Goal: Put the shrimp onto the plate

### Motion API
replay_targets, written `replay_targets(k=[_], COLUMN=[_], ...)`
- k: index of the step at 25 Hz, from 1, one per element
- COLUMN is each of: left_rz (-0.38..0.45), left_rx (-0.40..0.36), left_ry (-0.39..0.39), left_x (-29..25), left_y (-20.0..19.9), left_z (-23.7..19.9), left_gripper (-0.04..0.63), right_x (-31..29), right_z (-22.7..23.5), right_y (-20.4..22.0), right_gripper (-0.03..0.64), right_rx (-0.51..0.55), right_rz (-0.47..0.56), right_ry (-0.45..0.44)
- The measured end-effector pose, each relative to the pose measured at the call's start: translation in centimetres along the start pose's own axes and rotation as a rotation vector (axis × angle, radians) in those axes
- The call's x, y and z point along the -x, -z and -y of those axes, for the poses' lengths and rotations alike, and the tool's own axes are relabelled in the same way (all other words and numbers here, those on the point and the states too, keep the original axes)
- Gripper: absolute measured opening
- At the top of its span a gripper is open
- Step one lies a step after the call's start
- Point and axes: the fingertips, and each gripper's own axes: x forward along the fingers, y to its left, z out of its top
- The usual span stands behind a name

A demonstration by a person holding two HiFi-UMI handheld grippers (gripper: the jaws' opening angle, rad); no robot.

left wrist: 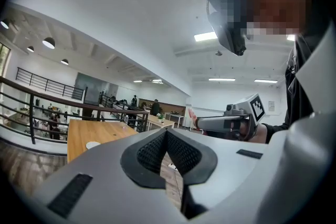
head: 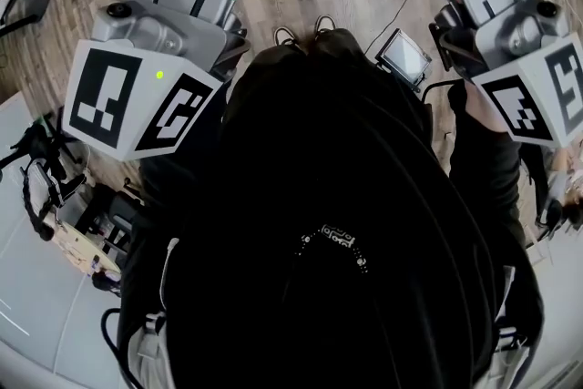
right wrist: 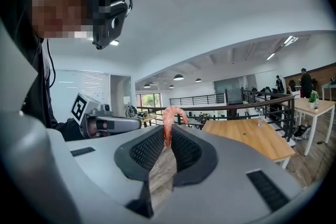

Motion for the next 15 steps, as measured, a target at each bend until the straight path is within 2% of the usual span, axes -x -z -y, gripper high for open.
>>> replay_targets(k=[2,7,12,15], left_rz=[-0.002,-0.024,-0.037,-0.054], left_rx=[0.02,0.045,0.016,-0.006], left_ry=[0.009,0.141,0.161,0.192], left_x=[-0.8,-1.7,-2.9,-4.8], left_y=[0.5,0.4,-0.8,0.1], left_z=[0.0,4.0,4.7,6.2], left_gripper=[0.005,0.005,0.005,0.005], right_x=[0.0,1.2,2.3,3.3], right_z=[0.7,1.4,3.0,4.4], right_y=[0.3,1.4,-1.1,-0.4], right_gripper=[0.055,0.055,0.055,0.055], right_rx=[-0.012,-0.063,-0.053,-0.055], right_rz=[0.001,-0.004,0.033,0.054], right_ry=[0.0,-0.003,0.0,-0.001])
